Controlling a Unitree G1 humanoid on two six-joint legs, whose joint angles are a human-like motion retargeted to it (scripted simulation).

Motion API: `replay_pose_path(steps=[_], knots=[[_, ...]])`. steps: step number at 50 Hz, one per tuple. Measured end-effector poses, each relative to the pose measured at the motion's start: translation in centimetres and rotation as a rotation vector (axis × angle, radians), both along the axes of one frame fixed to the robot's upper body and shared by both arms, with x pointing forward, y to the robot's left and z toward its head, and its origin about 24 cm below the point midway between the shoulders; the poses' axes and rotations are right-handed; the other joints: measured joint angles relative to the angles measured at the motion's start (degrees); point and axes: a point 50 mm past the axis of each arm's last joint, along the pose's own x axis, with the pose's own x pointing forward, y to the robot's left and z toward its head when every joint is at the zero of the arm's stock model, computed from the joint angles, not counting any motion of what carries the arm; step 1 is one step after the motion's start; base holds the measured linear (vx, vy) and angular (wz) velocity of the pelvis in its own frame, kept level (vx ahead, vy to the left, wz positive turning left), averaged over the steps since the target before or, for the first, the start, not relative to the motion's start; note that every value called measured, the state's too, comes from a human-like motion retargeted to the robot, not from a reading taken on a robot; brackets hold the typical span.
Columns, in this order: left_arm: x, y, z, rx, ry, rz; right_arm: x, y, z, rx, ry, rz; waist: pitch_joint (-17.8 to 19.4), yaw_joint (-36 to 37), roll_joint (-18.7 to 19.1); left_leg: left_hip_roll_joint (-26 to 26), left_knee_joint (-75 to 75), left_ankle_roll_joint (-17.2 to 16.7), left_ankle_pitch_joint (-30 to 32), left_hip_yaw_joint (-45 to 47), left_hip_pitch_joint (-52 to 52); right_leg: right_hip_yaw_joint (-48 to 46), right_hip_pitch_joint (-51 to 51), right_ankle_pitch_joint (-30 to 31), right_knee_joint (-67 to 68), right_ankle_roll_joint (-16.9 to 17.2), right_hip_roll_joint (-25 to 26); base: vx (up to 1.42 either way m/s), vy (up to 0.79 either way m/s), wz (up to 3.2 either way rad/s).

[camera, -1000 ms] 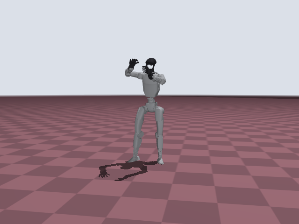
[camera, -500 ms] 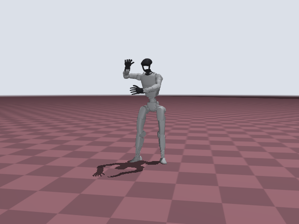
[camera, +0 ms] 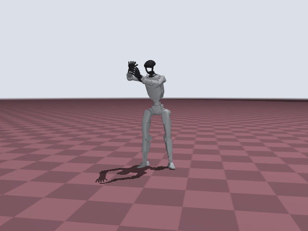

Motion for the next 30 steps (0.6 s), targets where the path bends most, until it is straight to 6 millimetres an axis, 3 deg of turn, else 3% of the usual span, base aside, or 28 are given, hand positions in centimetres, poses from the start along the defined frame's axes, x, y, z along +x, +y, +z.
replay_pose_path(steps=[3,5,8,10,12,15,20,25,28,30], knots=[[-2.0,-0.3,3.2,-0.040,-0.107,0.000,0.2,-0.6,0.1,0.017,0.015,-0.009,-0.5,0.8,0.1,0.8,0.0,0.0,0.0,0.3,0.6,0.0,0.3,-0.4,0.2,0.0,0.7,0.06,-0.10,-0.10],[-2.8,-0.6,4.3,-0.050,-0.144,-0.001,0.3,-1.0,0.3,0.034,0.021,-0.008,-0.7,1.2,0.1,1.2,0.1,0.0,0.0,0.5,0.9,0.1,0.5,-0.7,0.3,0.0,1.2,0.04,-0.08,-0.09],[-2.7,-1.2,3.9,-0.032,-0.137,-0.004,0.1,-1.3,0.7,0.060,0.018,0.001,-0.4,1.6,0.1,1.5,0.3,0.3,0.0,0.7,1.0,0.2,0.5,-0.8,0.5,0.0,1.5,0.01,-0.04,-0.04],[-2.0,-1.7,2.5,-0.005,-0.096,-0.005,-0.1,-1.4,1.0,0.073,0.009,0.009,0.0,1.7,0.0,1.6,0.4,0.5,-0.1,0.7,1.0,0.2,0.4,-0.8,0.5,0.0,1.5,0.00,0.00,0.00],[-0.7,-2.0,0.0,0.028,-0.023,0.000,-0.4,-1.3,1.3,0.079,-0.007,0.018,0.6,1.5,0.0,1.5,0.4,0.7,0.0,0.7,0.9,0.3,0.4,-0.8,0.4,0.0,1.5,0.00,0.00,0.00],[1.5,-2.2,-5.4,0.080,0.126,0.032,-1.0,-0.8,1.6,0.078,-0.039,0.034,1.8,0.7,-0.2,1.3,0.2,0.8,0.1,0.7,0.8,0.4,0.3,-0.6,0.2,0.0,1.4,0.00,0.00,0.00],[3.8,-1.5,-17.8,0.177,0.461,0.136,-2.1,0.6,2.2,0.066,-0.096,0.067,4.3,-1.7,-0.9,0.8,0.0,0.2,0.2,0.8,0.5,0.7,0.2,-0.1,-0.7,0.0,0.9,0.00,0.00,0.00],[3.2,0.2,-28.7,0.224,0.787,0.233,-3.1,1.6,2.7,0.064,-0.131,0.106,6.1,-4.3,-2.1,-0.4,0.0,0.0,0.4,0.8,-0.6,0.9,-0.2,0.8,-1.8,0.0,0.1,-0.05,0.04,0.03],[2.2,1.0,-32.7,0.246,0.913,0.295,-3.2,1.8,2.8,0.071,-0.134,0.122,6.5,-5.0,-2.6,-0.8,0.0,0.0,0.4,0.8,-1.0,1.0,-0.4,1.1,-2.2,0.0,-0.3,0.00,0.00,0.00],[1.6,1.3,-34.4,0.267,0.963,0.320,-2.9,1.7,2.7,0.075,-0.126,0.124,6.6,-5.1,-2.7,-1.0,0.0,0.0,0.4,0.8,-0.9,1.1,-0.3,1.1,-2.3,0.0,-0.4,0.00,0.00,0.00]])
